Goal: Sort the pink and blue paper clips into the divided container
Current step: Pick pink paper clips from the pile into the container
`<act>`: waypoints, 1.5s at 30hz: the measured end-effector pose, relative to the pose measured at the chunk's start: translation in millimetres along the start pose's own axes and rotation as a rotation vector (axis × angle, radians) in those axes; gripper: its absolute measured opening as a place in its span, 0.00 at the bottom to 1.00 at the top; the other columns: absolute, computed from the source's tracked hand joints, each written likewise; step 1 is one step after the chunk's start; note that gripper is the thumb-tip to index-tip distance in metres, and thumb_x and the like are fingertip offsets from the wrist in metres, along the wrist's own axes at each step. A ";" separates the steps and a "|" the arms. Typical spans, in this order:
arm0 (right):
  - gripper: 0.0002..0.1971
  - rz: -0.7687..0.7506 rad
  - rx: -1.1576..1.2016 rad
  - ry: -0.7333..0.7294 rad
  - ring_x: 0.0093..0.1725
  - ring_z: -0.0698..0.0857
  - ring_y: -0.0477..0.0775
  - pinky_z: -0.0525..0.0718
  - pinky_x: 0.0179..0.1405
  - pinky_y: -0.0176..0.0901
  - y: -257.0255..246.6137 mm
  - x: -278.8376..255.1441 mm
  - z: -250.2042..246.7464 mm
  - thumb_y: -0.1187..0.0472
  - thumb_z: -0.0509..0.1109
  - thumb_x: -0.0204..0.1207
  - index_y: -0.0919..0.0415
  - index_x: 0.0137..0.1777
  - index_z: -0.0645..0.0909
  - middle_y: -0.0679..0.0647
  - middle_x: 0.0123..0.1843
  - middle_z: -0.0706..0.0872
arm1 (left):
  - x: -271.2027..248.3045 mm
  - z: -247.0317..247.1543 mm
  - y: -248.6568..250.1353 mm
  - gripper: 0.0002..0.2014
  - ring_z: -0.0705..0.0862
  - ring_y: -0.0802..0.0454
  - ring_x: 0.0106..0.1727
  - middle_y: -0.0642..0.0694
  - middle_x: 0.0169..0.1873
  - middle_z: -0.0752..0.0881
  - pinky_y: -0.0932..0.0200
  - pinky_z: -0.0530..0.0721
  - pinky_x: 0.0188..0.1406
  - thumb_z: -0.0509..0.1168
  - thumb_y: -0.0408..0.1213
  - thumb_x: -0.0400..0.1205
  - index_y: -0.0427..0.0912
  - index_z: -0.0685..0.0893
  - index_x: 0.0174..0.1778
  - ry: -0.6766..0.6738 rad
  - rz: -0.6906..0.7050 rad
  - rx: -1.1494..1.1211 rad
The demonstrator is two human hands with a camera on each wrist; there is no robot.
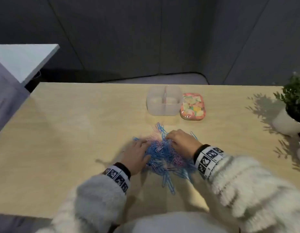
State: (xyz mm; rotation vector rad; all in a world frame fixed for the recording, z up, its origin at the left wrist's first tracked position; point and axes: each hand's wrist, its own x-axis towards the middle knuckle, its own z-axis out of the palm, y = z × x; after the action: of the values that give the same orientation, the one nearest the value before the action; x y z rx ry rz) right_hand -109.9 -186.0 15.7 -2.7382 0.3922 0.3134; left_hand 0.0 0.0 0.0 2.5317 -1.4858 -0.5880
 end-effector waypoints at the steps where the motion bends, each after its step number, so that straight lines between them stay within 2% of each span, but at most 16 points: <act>1: 0.21 -0.022 -0.039 -0.021 0.69 0.73 0.60 0.74 0.67 0.55 -6.3 6.9 4.3 0.66 0.56 0.79 0.56 0.71 0.74 0.54 0.72 0.76 | 6.5 6.2 4.5 0.26 0.62 0.44 0.79 0.44 0.78 0.63 0.49 0.63 0.78 0.54 0.47 0.84 0.46 0.62 0.78 -0.032 0.015 0.051; 4: 0.23 -0.051 -0.097 -0.057 0.71 0.71 0.60 0.73 0.69 0.55 -11.3 15.4 16.4 0.65 0.55 0.79 0.55 0.75 0.68 0.52 0.76 0.72 | 11.1 18.7 11.1 0.28 0.55 0.45 0.82 0.47 0.82 0.55 0.46 0.59 0.80 0.52 0.50 0.84 0.47 0.55 0.80 -0.098 0.041 0.161; 9: 0.16 0.073 -0.177 -0.025 0.66 0.74 0.61 0.72 0.62 0.52 16.1 4.2 19.7 0.60 0.57 0.79 0.56 0.65 0.76 0.53 0.67 0.79 | -12.6 20.8 6.2 0.37 0.67 0.46 0.75 0.49 0.77 0.67 0.49 0.64 0.73 0.33 0.59 0.73 0.50 0.66 0.75 -0.125 0.099 0.173; 10: 0.15 0.081 -0.174 0.004 0.63 0.75 0.61 0.72 0.60 0.51 19.3 5.9 16.3 0.60 0.57 0.79 0.56 0.62 0.78 0.54 0.64 0.81 | -14.5 19.2 5.5 0.36 0.69 0.46 0.73 0.49 0.75 0.69 0.49 0.65 0.71 0.33 0.58 0.74 0.50 0.69 0.73 -0.115 0.111 0.150; 13: 0.13 0.111 -0.052 0.127 0.56 0.79 0.62 0.75 0.56 0.51 20.4 25.3 -0.8 0.61 0.58 0.79 0.58 0.57 0.82 0.57 0.57 0.86 | -2.4 5.0 -2.7 0.18 0.73 0.45 0.67 0.49 0.68 0.75 0.48 0.71 0.63 0.49 0.49 0.85 0.50 0.77 0.64 -0.001 0.051 0.029; 16: 0.13 0.209 0.064 0.209 0.47 0.84 0.63 0.80 0.45 0.50 10.4 57.8 -8.9 0.58 0.59 0.80 0.63 0.45 0.83 0.60 0.46 0.88 | 29.7 -12.0 -13.5 0.11 0.78 0.47 0.57 0.46 0.57 0.82 0.50 0.77 0.57 0.57 0.42 0.84 0.47 0.82 0.55 0.103 -0.060 -0.114; 18: 0.12 0.295 0.148 0.181 0.45 0.84 0.62 0.78 0.39 0.46 2.8 75.3 -6.6 0.55 0.61 0.78 0.62 0.41 0.82 0.59 0.42 0.87 | 49.7 -18.2 -18.8 0.09 0.80 0.47 0.55 0.45 0.53 0.84 0.51 0.80 0.57 0.61 0.41 0.82 0.44 0.83 0.53 0.111 -0.138 -0.190; 20: 0.10 0.343 0.191 0.142 0.47 0.84 0.62 0.76 0.39 0.45 -2.8 85.4 0.1 0.54 0.65 0.75 0.61 0.41 0.80 0.59 0.43 0.86 | 63.2 -19.2 -22.3 0.10 0.81 0.47 0.55 0.45 0.52 0.84 0.50 0.81 0.57 0.64 0.43 0.80 0.43 0.82 0.54 0.088 -0.168 -0.184; 24: 0.06 0.408 0.309 0.096 0.50 0.83 0.62 0.78 0.46 0.47 0.0 87.9 9.7 0.61 0.69 0.73 0.64 0.45 0.79 0.61 0.48 0.85 | 70.0 -12.0 -23.6 0.17 0.76 0.46 0.57 0.45 0.54 0.79 0.50 0.80 0.59 0.69 0.47 0.75 0.44 0.80 0.56 0.043 -0.159 -0.149; 26: 0.01 0.458 0.398 0.097 0.47 0.83 0.62 0.78 0.44 0.45 10.0 81.7 11.0 0.66 0.68 0.72 0.62 0.40 0.79 0.61 0.44 0.85 | 69.4 -8.8 -24.9 0.16 0.75 0.46 0.58 0.44 0.55 0.79 0.52 0.78 0.59 0.69 0.44 0.75 0.43 0.80 0.57 0.049 -0.146 -0.153; 30: 0.04 0.525 0.397 0.122 0.44 0.83 0.61 0.76 0.41 0.42 33.4 58.3 4.9 0.68 0.65 0.69 0.61 0.38 0.80 0.60 0.41 0.86 | 67.5 -7.9 -28.9 0.13 0.75 0.46 0.61 0.43 0.58 0.78 0.54 0.77 0.64 0.66 0.38 0.78 0.41 0.81 0.58 0.081 -0.084 -0.202; 33: 0.04 0.432 0.310 0.229 0.44 0.81 0.57 0.79 0.46 0.45 31.7 57.8 -5.2 0.66 0.66 0.74 0.65 0.45 0.82 0.57 0.43 0.84 | 65.4 -8.3 -31.1 0.20 0.75 0.45 0.62 0.43 0.62 0.76 0.52 0.75 0.65 0.67 0.47 0.77 0.43 0.78 0.62 0.174 -0.105 -0.160; 36: 0.09 0.285 0.183 0.281 0.53 0.81 0.58 0.80 0.60 0.50 22.1 75.5 -7.3 0.62 0.63 0.79 0.65 0.50 0.83 0.58 0.50 0.85 | 66.1 -8.7 -30.4 0.35 0.74 0.44 0.63 0.44 0.61 0.75 0.48 0.72 0.64 0.68 0.64 0.68 0.46 0.74 0.65 0.106 -0.201 -0.008; 38: 0.10 0.273 0.089 0.226 0.55 0.80 0.60 0.80 0.62 0.54 14.5 86.4 -4.6 0.60 0.61 0.80 0.63 0.52 0.83 0.59 0.52 0.86 | 68.4 -7.4 -26.9 0.35 0.74 0.45 0.60 0.46 0.58 0.77 0.48 0.70 0.62 0.66 0.68 0.65 0.47 0.75 0.61 0.071 -0.202 0.055; 42: 0.10 0.176 0.019 0.136 0.54 0.79 0.61 0.79 0.56 0.54 -4.9 92.2 4.4 0.62 0.60 0.79 0.62 0.53 0.82 0.59 0.53 0.84 | 75.7 -8.2 -18.6 0.25 0.78 0.48 0.57 0.48 0.54 0.81 0.49 0.68 0.63 0.66 0.60 0.72 0.47 0.79 0.58 0.072 -0.144 -0.049; 45: 0.12 0.066 0.014 0.064 0.58 0.77 0.61 0.74 0.59 0.54 -8.6 86.0 10.3 0.61 0.59 0.80 0.59 0.57 0.81 0.58 0.57 0.83 | 76.9 -9.6 -21.5 0.15 0.80 0.48 0.58 0.48 0.55 0.83 0.50 0.70 0.65 0.65 0.47 0.78 0.46 0.80 0.59 0.073 -0.107 -0.126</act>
State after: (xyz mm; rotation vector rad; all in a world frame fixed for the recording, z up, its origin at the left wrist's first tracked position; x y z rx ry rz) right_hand -28.4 -194.1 -13.7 -2.7312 0.5010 0.2392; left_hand 54.5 -56.3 -17.9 2.5186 -1.2546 -0.5778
